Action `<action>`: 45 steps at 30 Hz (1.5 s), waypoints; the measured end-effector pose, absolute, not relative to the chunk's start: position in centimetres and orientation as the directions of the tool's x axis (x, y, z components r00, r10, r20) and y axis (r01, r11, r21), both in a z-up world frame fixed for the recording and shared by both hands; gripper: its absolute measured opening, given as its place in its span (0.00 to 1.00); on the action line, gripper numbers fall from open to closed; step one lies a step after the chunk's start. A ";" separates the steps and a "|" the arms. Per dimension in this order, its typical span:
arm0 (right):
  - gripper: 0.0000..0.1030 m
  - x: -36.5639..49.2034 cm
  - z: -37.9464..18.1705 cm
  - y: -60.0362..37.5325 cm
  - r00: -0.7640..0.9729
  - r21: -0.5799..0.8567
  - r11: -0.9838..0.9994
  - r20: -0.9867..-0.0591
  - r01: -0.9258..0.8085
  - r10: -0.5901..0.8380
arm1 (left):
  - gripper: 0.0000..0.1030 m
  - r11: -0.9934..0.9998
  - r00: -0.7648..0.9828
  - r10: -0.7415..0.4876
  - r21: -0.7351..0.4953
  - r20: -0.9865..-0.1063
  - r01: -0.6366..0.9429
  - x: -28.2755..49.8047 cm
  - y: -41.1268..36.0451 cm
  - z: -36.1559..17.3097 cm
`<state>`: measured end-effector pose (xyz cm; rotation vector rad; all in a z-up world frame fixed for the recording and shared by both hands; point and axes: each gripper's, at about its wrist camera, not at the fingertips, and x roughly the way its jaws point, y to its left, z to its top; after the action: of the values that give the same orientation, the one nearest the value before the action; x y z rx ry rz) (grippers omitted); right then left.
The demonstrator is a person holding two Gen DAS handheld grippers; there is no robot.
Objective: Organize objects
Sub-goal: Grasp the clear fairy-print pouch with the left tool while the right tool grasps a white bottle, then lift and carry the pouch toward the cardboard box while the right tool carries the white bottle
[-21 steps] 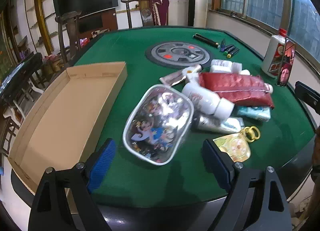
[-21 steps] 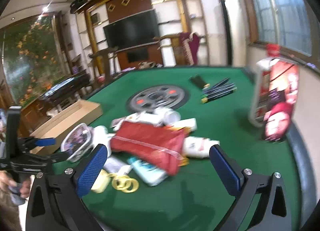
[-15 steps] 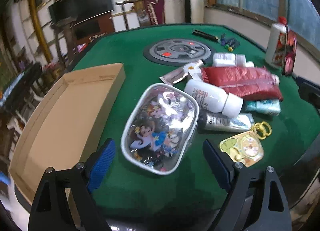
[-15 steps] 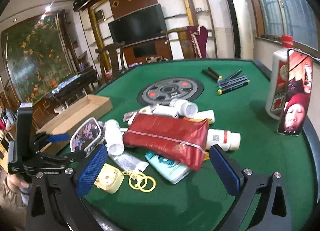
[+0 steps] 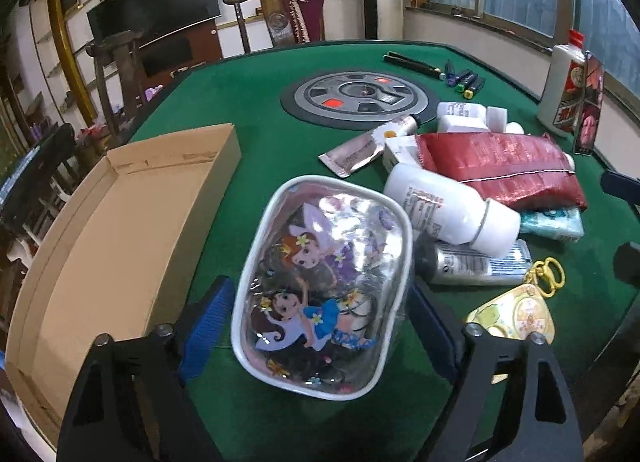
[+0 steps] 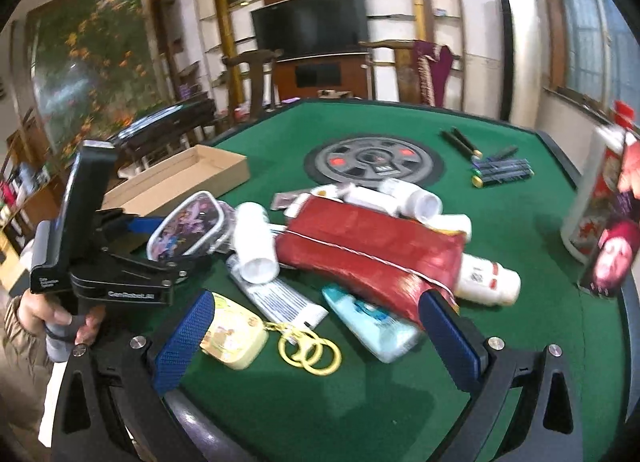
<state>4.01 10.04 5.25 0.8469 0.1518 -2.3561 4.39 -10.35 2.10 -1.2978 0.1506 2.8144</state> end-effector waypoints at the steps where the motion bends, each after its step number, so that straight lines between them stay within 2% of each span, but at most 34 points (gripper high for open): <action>1: 1.00 3.9 5.4 9.8 -0.594 0.097 -0.791 -0.607 0.604 -0.528 | 0.78 -0.995 -0.651 -0.002 0.069 -0.759 -0.078 4.4 -10.3 2.1; 3: 0.99 3.6 5.9 9.1 -0.574 0.110 -0.770 -0.602 0.629 -0.555 | 0.78 -0.995 -0.656 0.010 0.059 -0.755 -0.083 4.5 -10.1 2.1; 5: 0.92 3.1 6.2 8.4 -0.549 0.118 -0.745 -0.602 0.657 -0.580 | 0.77 -0.996 -0.659 0.027 0.032 -0.752 -0.078 4.5 -10.2 2.1; 7: 0.81 2.3 6.5 7.0 -0.521 0.111 -0.717 -0.614 0.688 -0.594 | 0.77 -0.998 -0.662 0.044 0.002 -0.748 -0.068 4.7 -10.4 2.2; 12: 0.61 0.1 5.8 4.0 -0.435 0.130 -0.662 -0.659 0.738 -0.614 | 0.77 -0.998 -0.669 0.055 -0.028 -0.741 -0.050 5.4 -10.4 2.3; 17: 0.54 -1.5 4.9 1.6 -0.390 0.131 -0.637 -0.692 0.760 -0.607 | 0.77 -0.999 -0.667 0.051 -0.032 -0.744 -0.041 5.8 -10.5 2.2; 22: 0.41 -2.4 3.8 0.0 -0.362 0.128 -0.627 -0.721 0.768 -0.591 | 0.77 -0.998 -0.667 0.059 -0.052 -0.742 -0.030 5.8 -10.9 2.3; 45: 0.37 -3.3 2.4 -0.5 -0.345 0.145 -0.628 -0.731 0.765 -0.589 | 0.77 -0.999 -0.657 0.041 -0.050 -0.753 -0.005 5.6 -10.9 2.2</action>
<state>-3.34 -0.50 2.44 0.9852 0.2807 -2.0391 5.60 -10.95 2.24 -1.2910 -0.0682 2.8358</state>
